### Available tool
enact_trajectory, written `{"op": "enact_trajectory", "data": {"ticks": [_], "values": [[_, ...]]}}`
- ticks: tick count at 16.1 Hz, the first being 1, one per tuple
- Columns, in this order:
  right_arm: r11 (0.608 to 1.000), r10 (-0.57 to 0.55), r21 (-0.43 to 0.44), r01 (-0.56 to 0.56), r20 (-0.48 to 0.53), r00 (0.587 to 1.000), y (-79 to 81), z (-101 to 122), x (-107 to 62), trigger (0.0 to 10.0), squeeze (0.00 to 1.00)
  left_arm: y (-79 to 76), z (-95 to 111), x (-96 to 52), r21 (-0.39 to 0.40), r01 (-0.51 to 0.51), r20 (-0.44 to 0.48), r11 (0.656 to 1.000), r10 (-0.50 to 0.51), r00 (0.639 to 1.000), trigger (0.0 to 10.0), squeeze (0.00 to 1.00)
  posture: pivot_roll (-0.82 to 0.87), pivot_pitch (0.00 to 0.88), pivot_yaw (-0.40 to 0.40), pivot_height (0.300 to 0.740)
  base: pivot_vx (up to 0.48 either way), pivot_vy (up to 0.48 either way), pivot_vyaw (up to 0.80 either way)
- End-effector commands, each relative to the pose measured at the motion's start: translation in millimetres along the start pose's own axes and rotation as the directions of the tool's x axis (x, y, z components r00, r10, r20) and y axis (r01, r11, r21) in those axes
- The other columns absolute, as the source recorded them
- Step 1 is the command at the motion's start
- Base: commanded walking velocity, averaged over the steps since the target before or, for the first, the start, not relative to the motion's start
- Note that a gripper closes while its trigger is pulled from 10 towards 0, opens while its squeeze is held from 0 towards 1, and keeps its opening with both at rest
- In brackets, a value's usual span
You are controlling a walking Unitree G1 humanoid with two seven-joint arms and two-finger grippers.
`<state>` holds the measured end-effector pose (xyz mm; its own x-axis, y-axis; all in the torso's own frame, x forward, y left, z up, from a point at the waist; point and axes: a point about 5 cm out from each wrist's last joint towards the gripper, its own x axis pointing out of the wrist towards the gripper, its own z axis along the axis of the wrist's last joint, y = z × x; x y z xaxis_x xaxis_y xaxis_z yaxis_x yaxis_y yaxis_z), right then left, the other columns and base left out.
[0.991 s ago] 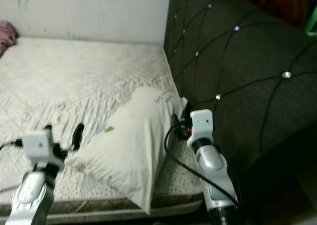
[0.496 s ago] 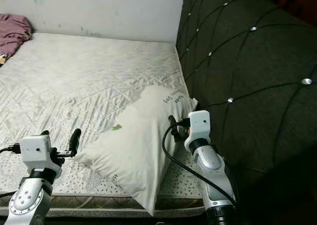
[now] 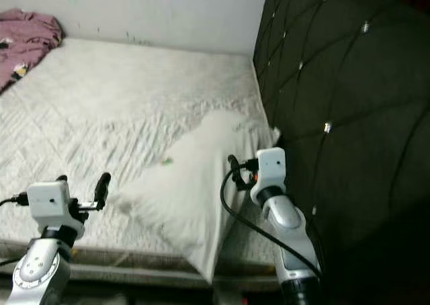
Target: Clean up the room
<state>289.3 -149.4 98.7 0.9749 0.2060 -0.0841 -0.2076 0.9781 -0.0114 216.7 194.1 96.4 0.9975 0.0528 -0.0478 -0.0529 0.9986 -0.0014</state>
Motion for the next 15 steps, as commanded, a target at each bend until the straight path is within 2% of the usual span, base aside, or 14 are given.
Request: {"op": "enact_trajectory", "data": {"ticks": [1, 5, 14, 15], "values": [[1.0, -0.005, -0.013, 0.005, -0.003, 1.0, -3.3, 1.9, 0.3, 10.0, 0.0, -0.8, 0.7, 0.8, 0.003, -0.003, 0.001, 1.0, 0.003, 1.0, 10.0, 0.0, -0.04, 0.0, -0.061, 0.63, 0.0, 0.0, 0.0], [1.0, 0.001, -0.014, -0.001, -0.007, 1.0, -3.7, 2.4, 2.4, 10.0, 0.0, 7.2, 2.4, 5.0, 0.02, -0.078, 0.005, 0.997, 0.078, 0.997, 10.0, 0.0, -0.04, 0.0, -0.066, 0.63, 0.0, 0.0, 0.0], [1.0, 0.024, -0.015, -0.024, -0.017, 1.0, -1.0, 3.4, 4.1, 10.0, 0.0, 5.6, 4.8, 5.0, -0.011, -0.043, 0.014, 0.999, 0.043, 0.999, 10.0, 0.0, -0.04, 0.0, -0.072, 0.63, 0.0, 0.0, 0.0], [0.999, 0.038, -0.011, -0.038, -0.016, 0.999, 0.1, 3.9, 4.2, 10.0, 0.0, 6.0, 5.1, 5.0, -0.008, -0.05, 0.012, 0.999, 0.05, 0.999, 10.0, 0.0, -0.04, 0.0, -0.075, 0.62, 0.0, 0.0, 0.0]]}}
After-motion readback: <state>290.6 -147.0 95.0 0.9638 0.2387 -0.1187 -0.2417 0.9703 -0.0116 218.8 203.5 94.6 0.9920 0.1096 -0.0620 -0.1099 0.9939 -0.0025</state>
